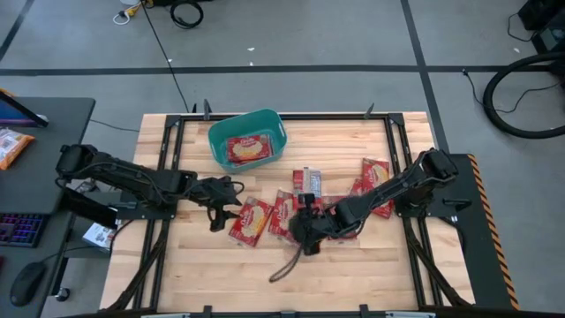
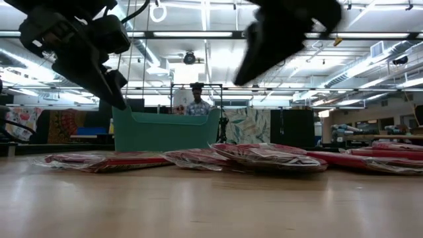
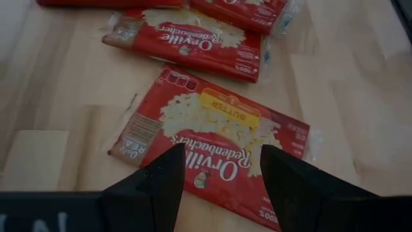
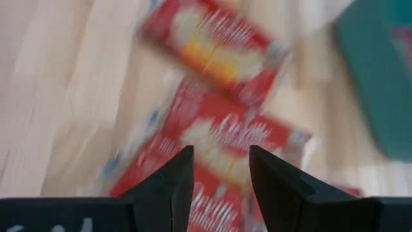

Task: Sort popcorn bags into baskets
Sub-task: Put the red popcorn bag into the green bin

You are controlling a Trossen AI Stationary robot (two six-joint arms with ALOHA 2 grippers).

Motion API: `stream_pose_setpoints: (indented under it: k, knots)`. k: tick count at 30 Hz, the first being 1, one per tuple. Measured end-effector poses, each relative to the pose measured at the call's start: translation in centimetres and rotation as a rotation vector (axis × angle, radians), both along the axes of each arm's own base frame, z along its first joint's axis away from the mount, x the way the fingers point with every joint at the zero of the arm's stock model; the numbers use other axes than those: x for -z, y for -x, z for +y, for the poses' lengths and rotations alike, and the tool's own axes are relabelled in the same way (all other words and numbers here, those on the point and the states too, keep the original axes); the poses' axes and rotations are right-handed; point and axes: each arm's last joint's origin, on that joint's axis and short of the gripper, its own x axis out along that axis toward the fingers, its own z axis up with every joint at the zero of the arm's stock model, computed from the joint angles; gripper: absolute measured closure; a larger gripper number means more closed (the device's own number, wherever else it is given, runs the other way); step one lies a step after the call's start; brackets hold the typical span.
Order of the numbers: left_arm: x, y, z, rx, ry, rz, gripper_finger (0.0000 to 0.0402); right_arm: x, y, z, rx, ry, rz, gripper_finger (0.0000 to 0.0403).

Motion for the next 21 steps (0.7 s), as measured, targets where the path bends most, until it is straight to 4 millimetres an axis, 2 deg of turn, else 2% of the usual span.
stream_pose_setpoints:
  k: [6, 12, 17, 21]
  knots:
    - [-0.3, -0.3, 0.1, -0.034, -0.021, -0.041, 0.0196, 3.5, 3.1, 2.4, -0.146, 0.109, 0.094, 0.0249]
    - [0.0, -1.8, -0.2, -0.048, 0.013, -0.123, 0.0196, 4.4, 5.5, 4.7, -0.233, 0.217, 0.118, 0.0249]
    - [0.7, -3.3, -0.4, -0.046, 0.020, -0.181, 0.0196, 4.7, 6.3, 5.2, -0.196, 0.209, 0.147, 0.0249]
    - [1.7, -4.5, -0.6, -0.047, 0.026, -0.213, 0.0196, 5.9, 6.1, 5.4, -0.182, 0.216, 0.172, 0.0249]
